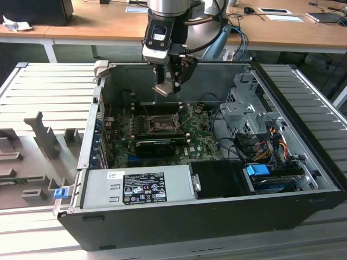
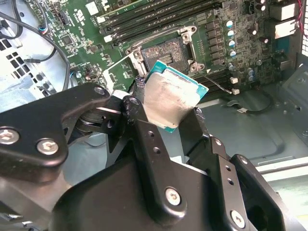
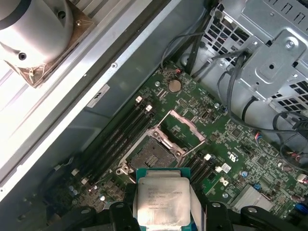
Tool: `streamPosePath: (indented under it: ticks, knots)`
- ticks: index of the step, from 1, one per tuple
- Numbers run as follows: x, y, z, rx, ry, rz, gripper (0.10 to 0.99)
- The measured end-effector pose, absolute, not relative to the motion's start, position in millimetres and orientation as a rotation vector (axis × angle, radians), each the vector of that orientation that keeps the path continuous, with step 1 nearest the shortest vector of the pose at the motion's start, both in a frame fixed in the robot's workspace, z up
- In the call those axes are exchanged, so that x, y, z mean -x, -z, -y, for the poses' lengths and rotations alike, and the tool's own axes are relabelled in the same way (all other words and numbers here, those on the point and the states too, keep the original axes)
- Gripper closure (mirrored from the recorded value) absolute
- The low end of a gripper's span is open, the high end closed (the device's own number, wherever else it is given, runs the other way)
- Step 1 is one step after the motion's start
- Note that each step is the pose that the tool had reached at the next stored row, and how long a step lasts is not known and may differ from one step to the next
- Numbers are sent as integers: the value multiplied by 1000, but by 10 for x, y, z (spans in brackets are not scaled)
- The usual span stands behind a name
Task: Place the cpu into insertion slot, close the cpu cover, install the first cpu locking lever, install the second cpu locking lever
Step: 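Place the cpu into insertion slot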
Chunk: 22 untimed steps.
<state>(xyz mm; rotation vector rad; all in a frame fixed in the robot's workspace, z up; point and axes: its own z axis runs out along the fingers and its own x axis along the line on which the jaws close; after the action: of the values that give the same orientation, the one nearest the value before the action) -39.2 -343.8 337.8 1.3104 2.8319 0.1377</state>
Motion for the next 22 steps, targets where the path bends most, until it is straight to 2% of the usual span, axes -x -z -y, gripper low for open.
streamPosePath:
  ticks: [22]
  knots:
    - [391,-3270,3438,-1389,-132,-2797,557]
